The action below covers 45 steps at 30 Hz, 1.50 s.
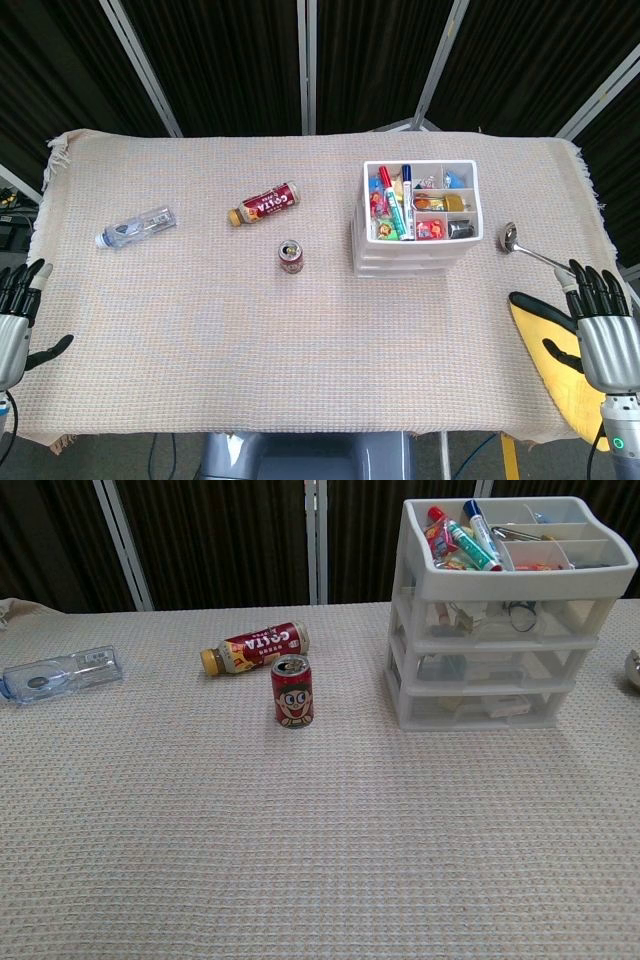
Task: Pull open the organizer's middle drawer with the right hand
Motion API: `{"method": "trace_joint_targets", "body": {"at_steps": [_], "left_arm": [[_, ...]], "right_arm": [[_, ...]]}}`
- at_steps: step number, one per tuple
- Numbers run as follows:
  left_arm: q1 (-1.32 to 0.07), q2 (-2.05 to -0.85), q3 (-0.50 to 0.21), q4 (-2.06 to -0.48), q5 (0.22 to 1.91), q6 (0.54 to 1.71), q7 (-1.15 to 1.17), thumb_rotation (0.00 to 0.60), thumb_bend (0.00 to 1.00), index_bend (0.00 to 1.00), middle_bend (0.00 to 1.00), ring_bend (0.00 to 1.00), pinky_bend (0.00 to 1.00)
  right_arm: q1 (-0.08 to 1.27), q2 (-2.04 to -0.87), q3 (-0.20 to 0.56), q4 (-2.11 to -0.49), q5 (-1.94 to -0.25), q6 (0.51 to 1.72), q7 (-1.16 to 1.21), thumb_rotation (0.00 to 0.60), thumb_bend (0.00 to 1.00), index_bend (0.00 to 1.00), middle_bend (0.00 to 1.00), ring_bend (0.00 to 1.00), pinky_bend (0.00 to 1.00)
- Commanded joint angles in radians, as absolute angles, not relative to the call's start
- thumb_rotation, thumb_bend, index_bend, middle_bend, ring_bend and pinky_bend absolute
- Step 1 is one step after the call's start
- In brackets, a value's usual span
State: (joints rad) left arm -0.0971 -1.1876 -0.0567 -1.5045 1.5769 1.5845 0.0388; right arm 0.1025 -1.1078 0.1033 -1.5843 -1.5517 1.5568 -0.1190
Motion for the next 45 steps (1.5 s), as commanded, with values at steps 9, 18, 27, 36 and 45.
{"method": "trace_joint_targets", "body": {"at_steps": [9,18,27,36,45], "left_arm": [[-0.090,-1.156,-0.050,-1.556,1.551,1.570,0.069,0.600,0.06,0.00,0.00,0.00,0.00],[-0.096,-1.149,-0.048,-1.565,1.565,1.564,0.070,0.600,0.06,0.00,0.00,0.00,0.00],[-0.092,-1.149,-0.050,-1.572,1.566,1.573,0.073,0.600,0.06,0.00,0.00,0.00,0.00],[-0.092,-1.149,-0.051,-1.581,1.557,1.566,0.089,0.600,0.06,0.00,0.00,0.00,0.00],[-0.083,-1.148,-0.059,-1.578,1.545,1.580,0.072,0.600,0.06,0.00,0.00,0.00,0.00]], "right_arm": [[0.098,-1.102,0.098,-1.611,-1.543,1.554,-0.127,0.600,0.00,0.00,0.00,0.00,0.00],[0.089,-1.105,0.104,-1.618,-1.523,1.561,-0.136,0.600,0.00,0.00,0.00,0.00,0.00],[0.089,-1.114,0.103,-1.612,-1.529,1.563,-0.145,0.600,0.00,0.00,0.00,0.00,0.00],[0.089,-1.114,0.106,-1.610,-1.522,1.558,-0.126,0.600,0.01,0.01,0.02,0.01,0.01],[0.081,-1.126,0.124,-1.700,-1.498,1.571,-0.048,0.600,0.02,0.11,0.72,0.72,0.58]]}}
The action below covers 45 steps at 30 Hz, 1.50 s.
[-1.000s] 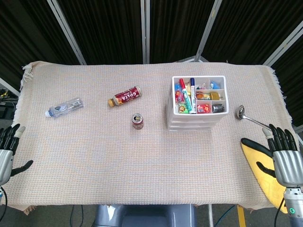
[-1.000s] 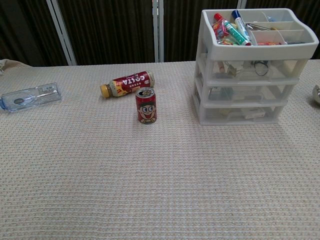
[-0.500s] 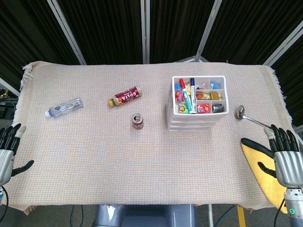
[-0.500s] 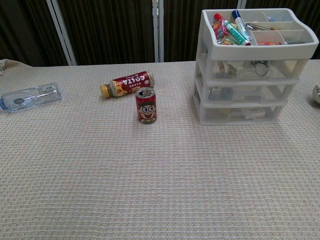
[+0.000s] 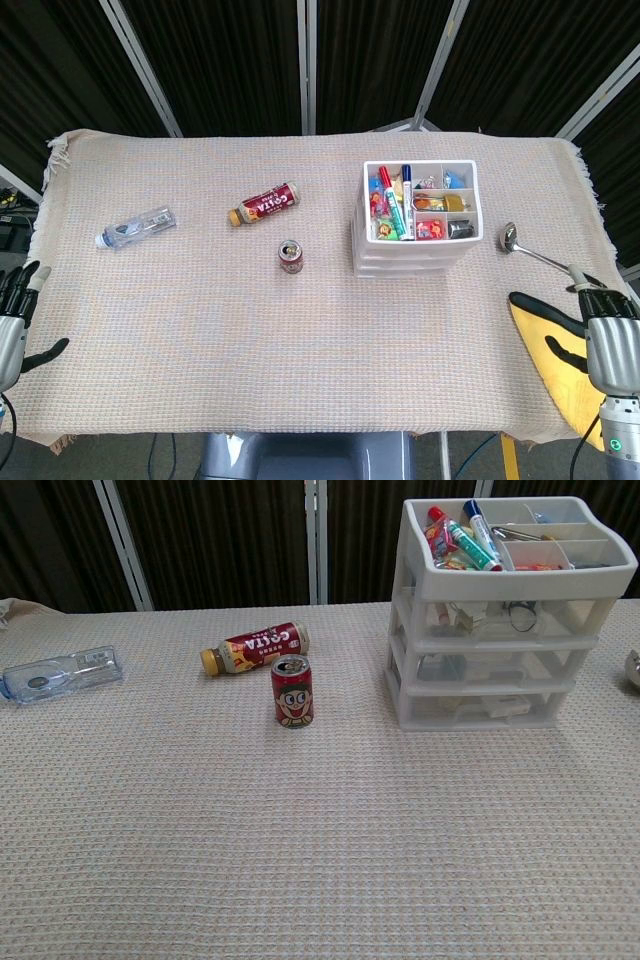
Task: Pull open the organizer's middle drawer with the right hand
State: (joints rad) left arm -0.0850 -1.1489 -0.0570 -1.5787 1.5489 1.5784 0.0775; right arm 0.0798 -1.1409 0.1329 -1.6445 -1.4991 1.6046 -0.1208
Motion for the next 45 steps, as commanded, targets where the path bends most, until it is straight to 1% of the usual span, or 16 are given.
{"method": "trace_joint_targets", "body": {"at_steps": [1,2,3,5,6,9,14,16,22,27,33,45], "left_arm": [[-0.081,-1.148,-0.060,-1.578,1.541,1.582,0.068,0.600,0.06,0.00,0.00,0.00,0.00],[-0.080,-1.148,-0.061,-1.577,1.541,1.584,0.067,0.600,0.06,0.00,0.00,0.00,0.00],[-0.078,-1.148,-0.061,-1.577,1.541,1.587,0.066,0.600,0.06,0.00,0.00,0.00,0.00],[-0.073,-1.150,-0.062,-1.577,1.546,1.600,0.062,0.600,0.06,0.00,0.00,0.00,0.00],[-0.071,-1.150,-0.063,-1.576,1.548,1.605,0.060,0.600,0.06,0.00,0.00,0.00,0.00],[-0.065,-1.154,-0.068,-1.570,1.553,1.626,0.049,0.600,0.06,0.00,0.00,0.00,0.00],[-0.063,-1.157,-0.070,-1.560,1.555,1.631,0.040,0.600,0.06,0.00,0.00,0.00,0.00],[-0.065,-1.158,-0.070,-1.556,1.553,1.625,0.036,0.600,0.06,0.00,0.00,0.00,0.00],[-0.062,-1.157,-0.074,-1.553,1.554,1.634,0.031,0.600,0.06,0.00,0.00,0.00,0.00],[-0.061,-1.158,-0.077,-1.553,1.553,1.637,0.029,0.600,0.06,0.00,0.00,0.00,0.00],[-0.063,-1.165,-0.079,-1.549,1.552,1.635,0.041,0.600,0.06,0.00,0.00,0.00,0.00],[-0.063,-1.168,-0.079,-1.550,1.558,1.637,0.048,0.600,0.06,0.00,0.00,0.00,0.00]], "right_arm": [[0.089,-1.114,0.114,-1.743,-1.503,1.541,0.000,0.600,0.03,0.11,0.77,0.78,0.62],[0.094,-1.106,0.110,-1.765,-1.504,1.524,0.019,0.600,0.05,0.11,0.82,0.82,0.65],[0.101,-1.100,0.107,-1.786,-1.505,1.506,0.036,0.600,0.07,0.11,0.84,0.84,0.66],[0.120,-1.093,0.101,-1.833,-1.499,1.458,0.076,0.600,0.16,0.11,0.89,0.89,0.69],[0.127,-1.090,0.100,-1.847,-1.495,1.441,0.089,0.600,0.19,0.11,0.90,0.90,0.70],[0.162,-1.083,0.105,-1.918,-1.452,1.357,0.152,0.600,0.24,0.11,0.92,0.91,0.70],[0.209,-1.108,0.133,-1.975,-1.370,1.279,0.168,0.600,0.25,0.11,0.92,0.92,0.70],[0.239,-1.146,0.146,-1.987,-1.322,1.237,0.155,0.600,0.25,0.11,0.92,0.92,0.70],[0.288,-1.215,0.181,-1.994,-1.224,1.181,0.156,0.600,0.25,0.11,0.92,0.92,0.70],[0.315,-1.265,0.204,-1.979,-1.163,1.157,0.167,0.600,0.25,0.13,0.92,0.92,0.70],[0.331,-1.323,0.219,-1.958,-1.125,1.167,0.153,0.600,0.25,0.13,0.92,0.92,0.70],[0.361,-1.415,0.253,-1.934,-1.042,1.110,0.254,0.600,0.25,0.13,0.91,0.91,0.70]]}}
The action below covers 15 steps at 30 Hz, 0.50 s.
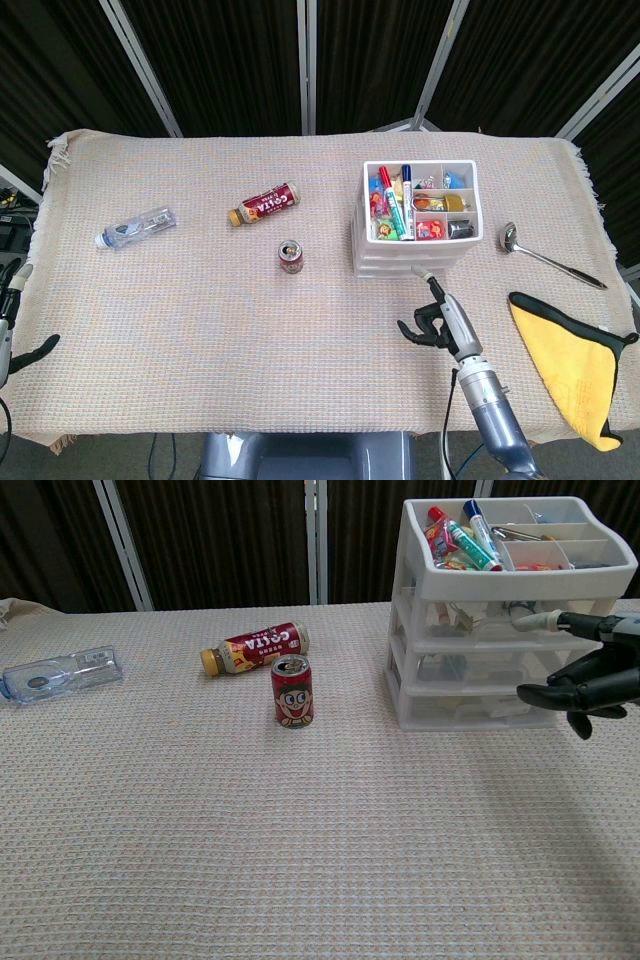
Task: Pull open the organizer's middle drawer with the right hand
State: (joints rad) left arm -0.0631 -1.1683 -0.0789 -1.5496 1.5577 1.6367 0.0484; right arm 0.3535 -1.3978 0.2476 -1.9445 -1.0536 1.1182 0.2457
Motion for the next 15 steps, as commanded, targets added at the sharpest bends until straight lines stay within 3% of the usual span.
{"method": "trace_joint_targets", "body": {"at_steps": [1,15], "left_arm": [[-0.063,-1.168,-0.079,-1.550,1.559,1.638,0.047,0.600,0.06,0.00,0.00,0.00,0.00],[-0.063,-1.178,-0.073,-1.553,1.574,1.640,0.076,0.600,0.07,0.00,0.00,0.00,0.00]], "right_arm": [[0.364,-1.421,0.253,-1.931,-1.037,1.106,0.255,0.600,0.25,0.13,0.91,0.91,0.70],[0.399,-1.488,0.278,-1.851,-1.003,1.080,0.263,0.600,0.26,0.13,0.91,0.91,0.70]]}}
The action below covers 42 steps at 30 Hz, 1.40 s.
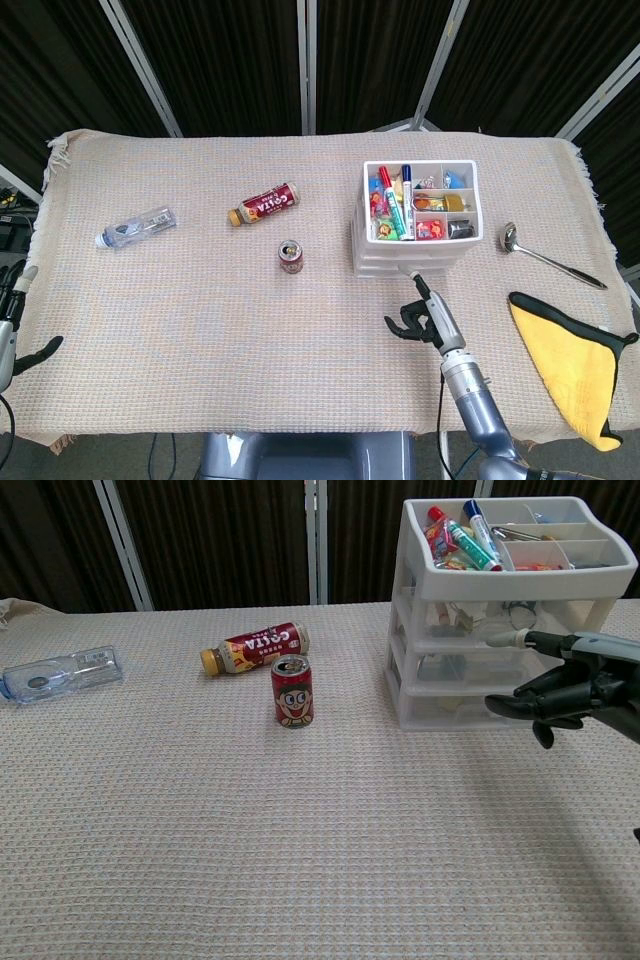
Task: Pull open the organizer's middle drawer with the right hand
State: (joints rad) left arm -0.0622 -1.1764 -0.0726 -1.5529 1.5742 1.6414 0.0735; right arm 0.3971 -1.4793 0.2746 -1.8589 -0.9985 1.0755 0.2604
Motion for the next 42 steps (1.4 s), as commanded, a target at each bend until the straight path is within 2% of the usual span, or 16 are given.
{"method": "trace_joint_targets", "body": {"at_steps": [1,20,26,36,42], "left_arm": [[-0.063,-1.178,-0.073,-1.553,1.574,1.640,0.077,0.600,0.07,0.00,0.00,0.00,0.00],[-0.062,-1.167,-0.080,-1.556,1.558,1.633,0.047,0.600,0.07,0.00,0.00,0.00,0.00],[-0.061,-1.165,-0.081,-1.553,1.558,1.637,0.036,0.600,0.07,0.00,0.00,0.00,0.00],[-0.060,-1.160,-0.084,-1.552,1.557,1.640,0.015,0.600,0.07,0.00,0.00,0.00,0.00],[-0.059,-1.158,-0.085,-1.552,1.557,1.642,0.010,0.600,0.07,0.00,0.00,0.00,0.00]], "right_arm": [[0.400,-1.491,0.278,-1.847,-1.005,1.081,0.262,0.600,0.26,0.13,0.91,0.91,0.70],[0.420,-1.557,0.326,-1.751,-0.975,1.057,0.337,0.600,0.27,0.13,0.91,0.91,0.70],[0.424,-1.596,0.337,-1.710,-0.973,1.053,0.371,0.600,0.28,0.19,0.91,0.91,0.70],[0.422,-1.662,0.365,-1.642,-1.005,1.076,0.448,0.600,0.29,0.20,0.91,0.91,0.70],[0.411,-1.689,0.371,-1.620,-1.034,1.092,0.502,0.600,0.29,0.24,0.91,0.91,0.70]]}}
